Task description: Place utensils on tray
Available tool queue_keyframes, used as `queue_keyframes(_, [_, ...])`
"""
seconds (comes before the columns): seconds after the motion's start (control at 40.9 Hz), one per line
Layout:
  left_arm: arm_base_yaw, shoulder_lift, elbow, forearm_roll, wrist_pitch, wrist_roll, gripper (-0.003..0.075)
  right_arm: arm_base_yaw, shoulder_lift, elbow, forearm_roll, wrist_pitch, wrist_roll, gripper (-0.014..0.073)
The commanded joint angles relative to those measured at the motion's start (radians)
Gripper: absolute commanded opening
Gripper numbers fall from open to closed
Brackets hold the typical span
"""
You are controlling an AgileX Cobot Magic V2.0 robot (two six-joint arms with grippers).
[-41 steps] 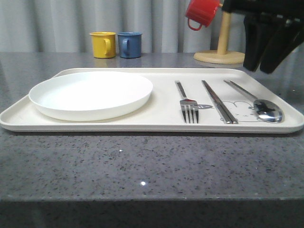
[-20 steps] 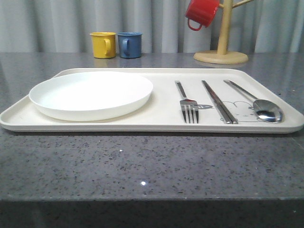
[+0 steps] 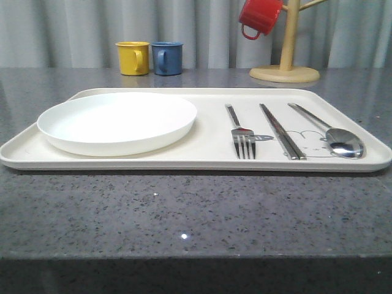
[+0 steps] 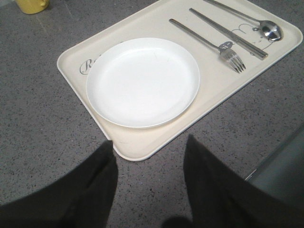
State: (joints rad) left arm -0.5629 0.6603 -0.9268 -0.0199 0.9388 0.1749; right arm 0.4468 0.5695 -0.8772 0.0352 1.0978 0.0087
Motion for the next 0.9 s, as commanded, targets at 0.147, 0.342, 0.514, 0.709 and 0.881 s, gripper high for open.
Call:
queue_keyframes(0.147, [-0.007, 0.001, -0.025, -0.007, -0.069, -0.008, 0.0313, 0.002, -0.143, 0.051, -0.013, -0.110, -0.009, 0.0288])
queue_keyframes(0.342, [-0.007, 0.001, -0.025, -0.007, -0.069, -0.008, 0.0267, 0.002, -0.149, 0.056, -0.013, -0.119, -0.009, 0.0220])
queue_keyframes(0.514, [-0.007, 0.001, -0.025, -0.007, -0.069, -0.008, 0.0080, 0.002, -0.149, 0.058, -0.013, -0.124, -0.009, -0.0013])
queue_keyframes(0.709, [-0.007, 0.001, -0.025, -0.007, -0.069, -0.008, -0.0018, 0.002, -0.149, 0.058, -0.011, -0.110, -0.009, -0.0068])
queue_keyframes(0.881, [-0.007, 0.001, -0.025, -0.007, -0.069, -0.008, -0.0018, 0.002, -0.149, 0.058, -0.011, -0.110, -0.009, -0.0068])
